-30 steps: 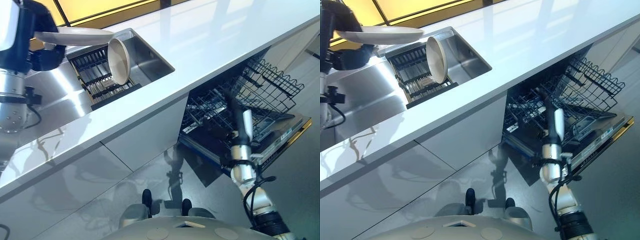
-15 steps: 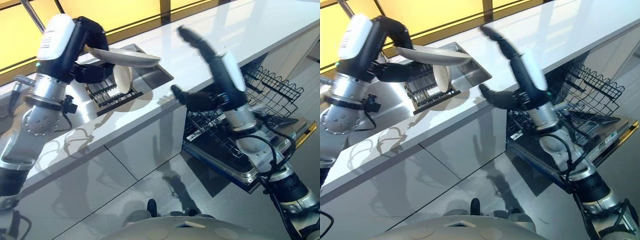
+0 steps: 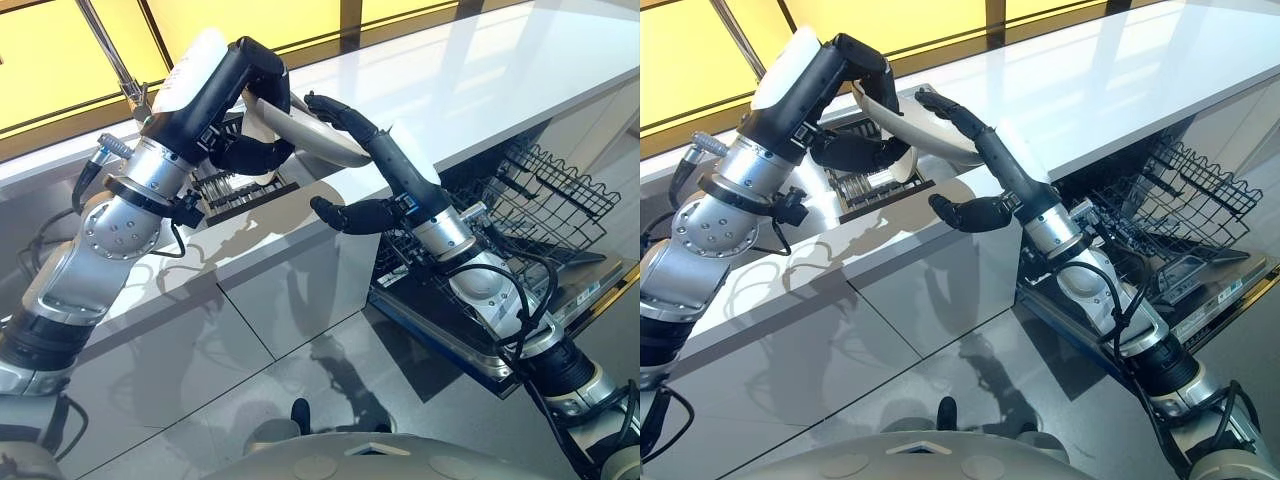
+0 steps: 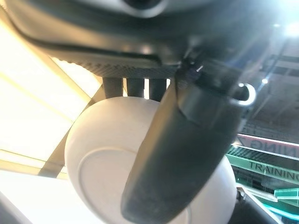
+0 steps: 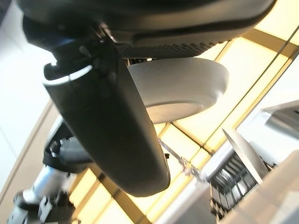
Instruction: Pick up plates and place into dishwasher.
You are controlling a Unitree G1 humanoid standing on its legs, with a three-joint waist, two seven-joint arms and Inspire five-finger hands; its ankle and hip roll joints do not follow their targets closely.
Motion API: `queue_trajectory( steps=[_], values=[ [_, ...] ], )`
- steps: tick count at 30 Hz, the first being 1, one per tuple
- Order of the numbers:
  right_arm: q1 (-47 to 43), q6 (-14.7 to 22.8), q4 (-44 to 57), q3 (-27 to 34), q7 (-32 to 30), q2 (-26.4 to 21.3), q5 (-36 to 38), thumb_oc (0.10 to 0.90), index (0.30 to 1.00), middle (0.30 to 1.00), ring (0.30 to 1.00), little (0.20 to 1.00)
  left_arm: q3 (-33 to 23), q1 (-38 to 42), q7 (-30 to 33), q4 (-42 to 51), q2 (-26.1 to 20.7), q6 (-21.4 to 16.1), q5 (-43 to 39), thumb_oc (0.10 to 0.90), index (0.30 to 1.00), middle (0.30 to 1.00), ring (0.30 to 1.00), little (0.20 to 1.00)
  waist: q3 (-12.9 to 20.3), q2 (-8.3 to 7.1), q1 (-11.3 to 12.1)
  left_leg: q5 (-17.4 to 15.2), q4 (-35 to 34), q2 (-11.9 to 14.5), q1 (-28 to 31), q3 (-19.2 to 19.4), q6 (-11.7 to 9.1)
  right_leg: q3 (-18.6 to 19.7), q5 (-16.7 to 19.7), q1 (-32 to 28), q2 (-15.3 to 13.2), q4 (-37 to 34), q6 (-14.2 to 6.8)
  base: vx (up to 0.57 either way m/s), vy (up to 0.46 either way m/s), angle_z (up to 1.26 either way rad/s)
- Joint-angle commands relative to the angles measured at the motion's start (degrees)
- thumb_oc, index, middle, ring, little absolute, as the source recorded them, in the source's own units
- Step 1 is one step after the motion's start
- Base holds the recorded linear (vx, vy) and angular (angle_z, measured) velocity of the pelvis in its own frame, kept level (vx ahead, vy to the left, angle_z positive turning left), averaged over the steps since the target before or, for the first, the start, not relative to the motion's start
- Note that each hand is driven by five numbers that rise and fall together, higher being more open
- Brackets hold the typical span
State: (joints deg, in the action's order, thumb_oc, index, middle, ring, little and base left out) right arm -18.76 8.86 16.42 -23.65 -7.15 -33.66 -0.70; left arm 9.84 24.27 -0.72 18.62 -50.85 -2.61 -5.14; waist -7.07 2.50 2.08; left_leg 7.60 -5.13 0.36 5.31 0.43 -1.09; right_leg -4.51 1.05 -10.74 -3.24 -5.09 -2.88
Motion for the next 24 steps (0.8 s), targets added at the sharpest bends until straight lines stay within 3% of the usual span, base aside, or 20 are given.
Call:
queue_trajectory(
  steps=[1,5,7,10,16,17,18,19,24],
  values=[
    [-8.8,3.5,3.2,-1.2,-3.8,4.0,-0.8,0.100,0.300,0.300,0.300,0.200,2.3,8.3,-1.7,3.3,2.3,-1.6,-7.0,0.100,0.300,0.300,0.300,0.200,4.4,-1.72,-0.1,-10.9,0.7,-3.7,3.2,2.9,1.4,-1.5,-2.9,2.8,1.9,1.9,-1.6,0.00,0.000,0.00],
    [-7.4,3.8,3.1,0.3,-4.5,3.4,-1.7,0.100,0.300,0.300,0.300,0.200,1.5,6.7,-2.6,3.5,2.1,-1.2,-7.2,0.100,0.300,0.300,0.300,0.200,4.5,-1.66,-0.3,-11.0,0.6,-3.7,3.2,3.1,1.5,-1.3,-2.8,2.9,2.0,1.8,-1.6,0.00,0.000,0.00],
    [-6.5,3.8,3.1,1.6,-5.3,2.4,-2.4,0.100,0.300,0.300,0.300,0.200,0.7,5.9,-3.5,3.1,1.5,-1.1,-9.2,0.196,0.382,0.382,0.382,0.296,4.5,-1.64,-0.3,-10.9,0.7,-3.7,3.2,3.1,1.5,-1.4,-2.9,2.8,2.0,1.8,-1.6,0.00,0.000,0.00],
    [-6.1,3.7,1.9,3.7,-8.7,1.2,-3.9,0.100,0.300,0.300,0.300,0.200,-0.4,4.8,-6.0,3.0,0.7,-0.1,-12.2,0.251,0.429,0.429,0.429,0.351,4.5,-1.53,0.0,-10.9,0.8,-3.7,3.1,2.8,1.5,-1.9,-3.1,2.8,1.8,2.3,-1.7,0.00,0.000,0.00],
    [-5.2,4.5,-1.8,10.6,-17.4,-0.5,-6.1,0.100,0.300,0.300,0.300,0.200,-2.1,0.0,-12.6,2.9,2.0,1.1,-18.5,0.284,0.458,0.458,0.458,0.384,4.0,-1.43,1.0,-11.1,1.4,-3.9,3.1,1.8,1.8,-3.4,-3.3,2.6,1.3,3.1,-1.5,0.01,-0.010,0.11],
    [-5.4,4.5,-2.3,11.3,-19.0,-0.8,-6.7,0.100,0.300,0.300,0.300,0.200,-2.2,-0.4,-13.5,2.7,2.0,1.3,-18.5,0.336,0.502,0.502,0.502,0.436,4.0,-1.44,1.2,-11.1,1.5,-4.0,3.1,1.7,1.8,-3.6,-3.3,2.5,1.2,3.1,-1.5,0.01,-0.006,0.10],
    [-5.7,4.3,-3.1,12.2,-20.9,-1.0,-8.0,0.100,0.300,0.300,0.300,0.200,-2.2,-0.8,-14.0,2.2,1.8,1.5,-18.5,0.597,0.726,0.726,0.726,0.697,4.0,-1.43,1.3,-11.2,1.6,-4.1,3.1,1.6,1.8,-3.8,-3.3,2.4,1.2,3.1,-1.6,0.02,-0.001,0.13],
    [-6.7,4.2,-5.0,13.0,-23.4,-1.7,-9.1,0.100,0.300,0.300,0.300,0.200,-2.0,-0.8,-13.4,1.7,1.3,1.6,-18.9,0.800,0.900,0.900,0.900,0.900,4.0,-1.44,1.4,-11.3,1.7,-4.1,3.1,1.6,1.8,-4.0,-3.3,2.3,1.1,3.0,-1.5,0.02,0.003,0.16],
    [-8.8,5.4,-14.1,19.2,-33.3,-6.4,-12.4,0.100,0.300,0.300,0.300,0.200,-4.1,-1.4,-11.3,-2.0,-1.5,0.3,-20.7,0.800,0.900,0.900,0.900,0.900,4.4,-1.63,2.1,-11.5,1.7,-4.3,3.3,1.0,1.8,-5.0,-3.0,1.6,1.0,2.1,-1.6,0.03,0.001,0.15]
  ],
)
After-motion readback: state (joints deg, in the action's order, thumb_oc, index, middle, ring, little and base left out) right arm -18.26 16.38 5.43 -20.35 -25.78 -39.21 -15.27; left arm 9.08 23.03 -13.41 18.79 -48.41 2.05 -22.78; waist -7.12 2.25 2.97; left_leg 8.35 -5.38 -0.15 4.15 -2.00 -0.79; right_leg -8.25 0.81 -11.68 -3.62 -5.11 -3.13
